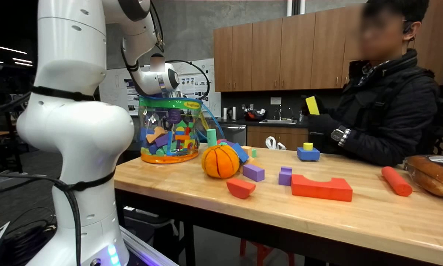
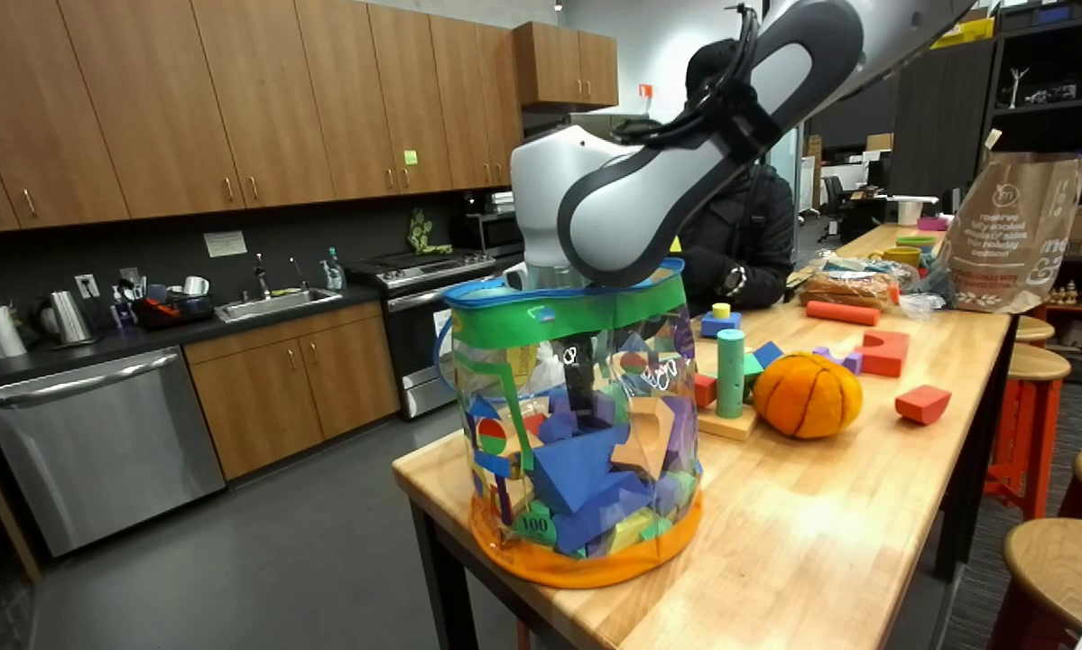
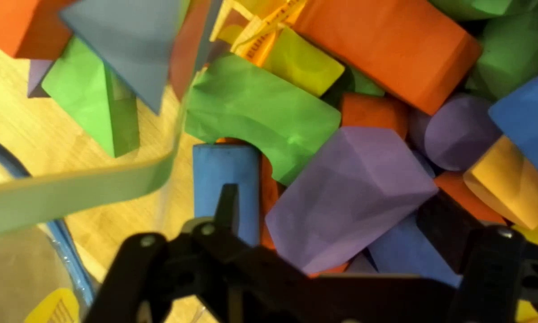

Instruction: Put a purple item in the plastic bag on the table

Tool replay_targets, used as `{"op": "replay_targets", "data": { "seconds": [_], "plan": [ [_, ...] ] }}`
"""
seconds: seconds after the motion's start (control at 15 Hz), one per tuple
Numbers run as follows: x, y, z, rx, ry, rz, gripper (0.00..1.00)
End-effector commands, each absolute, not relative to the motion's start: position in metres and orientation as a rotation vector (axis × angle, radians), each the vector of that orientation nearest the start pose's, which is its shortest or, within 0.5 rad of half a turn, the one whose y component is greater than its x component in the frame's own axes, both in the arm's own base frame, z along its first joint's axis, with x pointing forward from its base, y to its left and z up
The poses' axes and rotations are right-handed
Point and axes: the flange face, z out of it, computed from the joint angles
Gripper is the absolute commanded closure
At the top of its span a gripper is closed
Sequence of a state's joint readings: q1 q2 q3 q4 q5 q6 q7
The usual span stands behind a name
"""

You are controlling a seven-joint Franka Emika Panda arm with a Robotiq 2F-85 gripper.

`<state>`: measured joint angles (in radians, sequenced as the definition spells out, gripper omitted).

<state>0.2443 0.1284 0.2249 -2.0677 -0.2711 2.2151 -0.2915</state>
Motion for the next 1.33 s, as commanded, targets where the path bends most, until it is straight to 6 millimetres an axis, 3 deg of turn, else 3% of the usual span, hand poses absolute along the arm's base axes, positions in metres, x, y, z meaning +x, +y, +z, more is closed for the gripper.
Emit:
{"op": "replay_targets", "data": {
  "seconds": [0.0, 0.13, 0.2, 0.33, 0.4, 0.8, 1.07, 1.27],
  "plan": [
    [0.512, 0.246, 0.375, -3.031, -1.476, -0.066, 0.0],
    [0.512, 0.246, 0.376, -3.035, -1.484, -0.061, 0.01],
    [0.511, 0.247, 0.376, -3.032, -1.489, -0.061, 0.25],
    [0.511, 0.248, 0.376, -3.023, -1.492, -0.062, 0.28],
    [0.51, 0.248, 0.376, -3.021, -1.493, -0.062, 0.33],
    [0.508, 0.25, 0.384, -3.009, -1.487, -0.09, 0.8],
    [0.493, 0.251, 0.416, -3.002, -1.499, -0.124, 0.83],
    [0.477, 0.249, 0.454, -3.007, -1.539, -0.172, 0.83]
  ]
}}
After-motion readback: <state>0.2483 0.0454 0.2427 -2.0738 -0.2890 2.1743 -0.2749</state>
